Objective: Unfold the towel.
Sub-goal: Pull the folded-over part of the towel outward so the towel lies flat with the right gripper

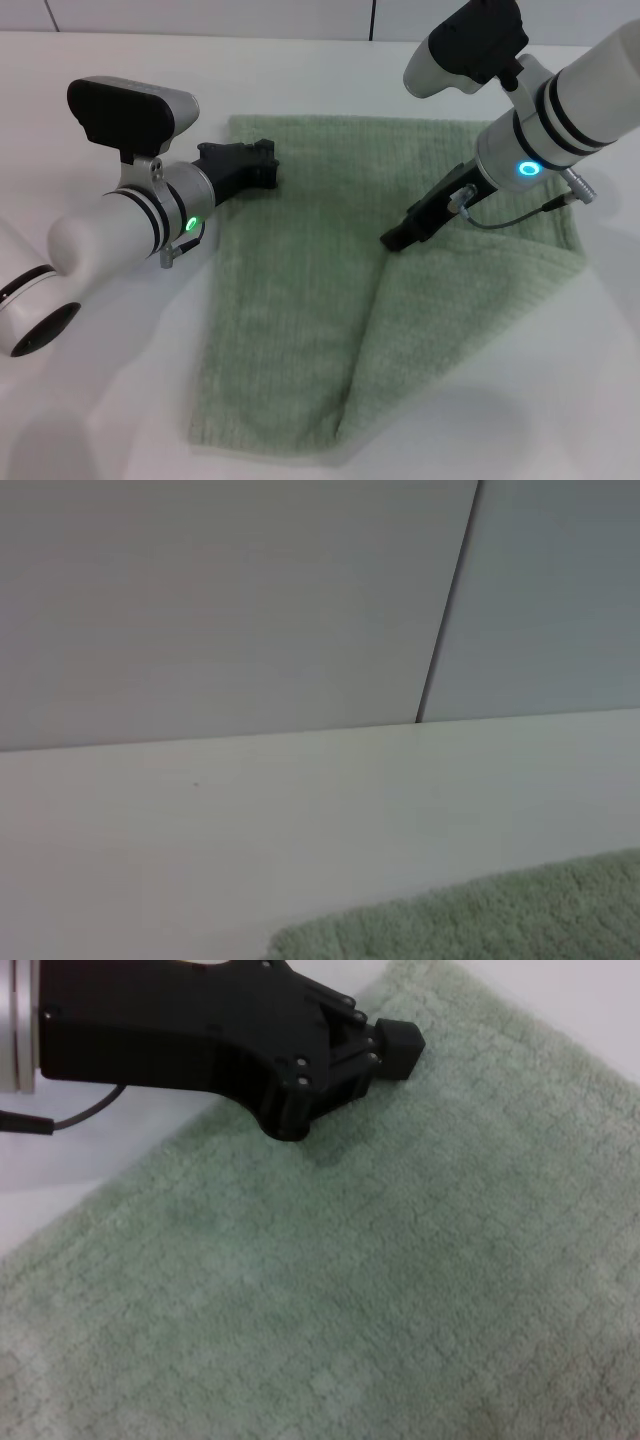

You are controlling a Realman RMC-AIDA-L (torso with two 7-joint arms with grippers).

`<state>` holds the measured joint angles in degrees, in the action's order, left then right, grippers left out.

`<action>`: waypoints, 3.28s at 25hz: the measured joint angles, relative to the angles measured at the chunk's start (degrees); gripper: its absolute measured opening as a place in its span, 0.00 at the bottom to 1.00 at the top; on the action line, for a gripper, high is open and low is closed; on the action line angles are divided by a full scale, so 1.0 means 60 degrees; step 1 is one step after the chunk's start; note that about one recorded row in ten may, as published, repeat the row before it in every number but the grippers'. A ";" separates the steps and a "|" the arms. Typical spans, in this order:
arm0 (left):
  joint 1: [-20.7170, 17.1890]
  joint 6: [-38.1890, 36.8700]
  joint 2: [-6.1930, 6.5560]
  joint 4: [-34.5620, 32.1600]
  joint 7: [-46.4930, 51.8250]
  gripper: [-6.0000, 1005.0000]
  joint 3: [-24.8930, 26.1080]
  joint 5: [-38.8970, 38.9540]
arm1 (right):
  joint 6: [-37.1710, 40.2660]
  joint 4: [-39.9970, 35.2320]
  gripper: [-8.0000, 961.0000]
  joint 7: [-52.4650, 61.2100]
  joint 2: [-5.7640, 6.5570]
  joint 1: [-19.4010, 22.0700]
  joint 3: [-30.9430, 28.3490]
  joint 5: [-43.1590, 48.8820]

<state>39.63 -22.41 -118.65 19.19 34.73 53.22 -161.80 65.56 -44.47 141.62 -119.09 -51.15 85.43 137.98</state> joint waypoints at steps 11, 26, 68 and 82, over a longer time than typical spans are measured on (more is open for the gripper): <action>0.0002 0.0000 0.0014 0.0026 -0.0002 0.03 0.0008 0.0000 | 0.0038 0.0050 0.41 -0.0005 0.0000 -0.0124 0.0000 0.0030; -0.0046 0.0000 0.0031 0.0040 0.0007 0.03 0.0013 0.0017 | 0.0117 0.0117 0.37 -0.0085 0.0013 -0.0250 -0.0001 0.0047; -0.0072 -0.0015 0.0043 0.0127 -0.0002 0.04 0.0037 -0.0001 | 0.0181 0.0163 0.09 -0.0296 0.0016 -0.0315 -0.0095 0.0002; -0.0154 -0.0015 0.0043 0.0161 0.0002 0.04 0.0028 -0.0001 | 0.0190 -0.0057 0.03 -0.0342 0.0008 -0.0295 -0.0089 -0.0001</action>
<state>38.70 -22.50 -118.39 20.15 34.74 53.39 -161.81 66.70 -44.81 139.57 -119.05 -52.92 84.90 137.98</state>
